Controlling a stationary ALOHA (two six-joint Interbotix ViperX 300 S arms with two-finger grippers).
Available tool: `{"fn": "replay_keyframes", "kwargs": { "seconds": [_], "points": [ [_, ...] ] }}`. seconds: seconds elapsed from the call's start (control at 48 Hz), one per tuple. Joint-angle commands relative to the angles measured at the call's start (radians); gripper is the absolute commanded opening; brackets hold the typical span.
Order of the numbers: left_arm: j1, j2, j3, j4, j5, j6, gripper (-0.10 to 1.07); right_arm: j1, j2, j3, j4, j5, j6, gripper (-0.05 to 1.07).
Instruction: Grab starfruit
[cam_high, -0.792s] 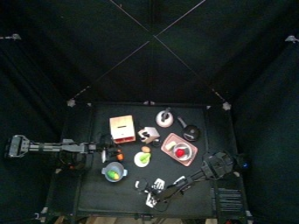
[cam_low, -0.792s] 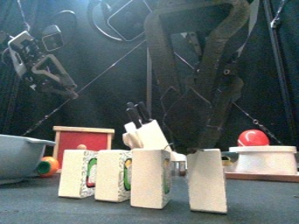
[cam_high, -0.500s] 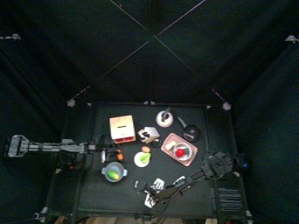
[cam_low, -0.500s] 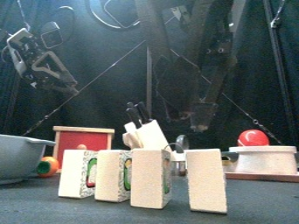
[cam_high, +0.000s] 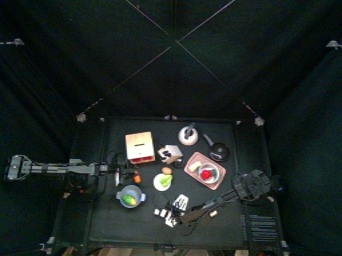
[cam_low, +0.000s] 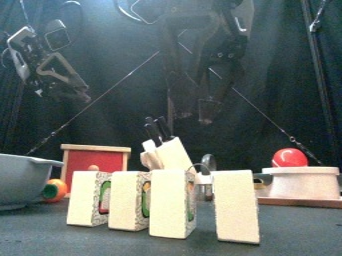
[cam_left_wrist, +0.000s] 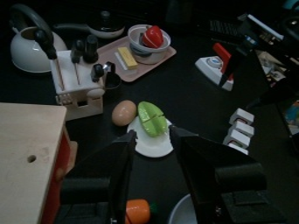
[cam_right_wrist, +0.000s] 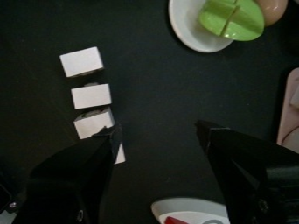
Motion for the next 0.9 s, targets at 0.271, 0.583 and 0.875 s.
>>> {"fn": "replay_keyframes", "kwargs": {
  "seconds": [0.271, 0.583, 0.875],
  "points": [
    [-0.057, 0.011, -0.043, -0.025, 0.008, -0.002, 0.77, -0.034, -0.273, 0.261, -0.141, -0.138, 0.152, 0.98],
    [-0.117, 0.163, -0.149, -0.017, 0.017, 0.0, 0.77, -0.098, -0.469, 0.557, -0.357, -0.371, 0.423, 0.98],
    [-0.141, 0.344, -0.27, -0.046, 0.115, -0.005, 0.77, -0.1, -0.655, 0.744, -0.552, -0.394, 0.603, 0.98]
  ]
}}
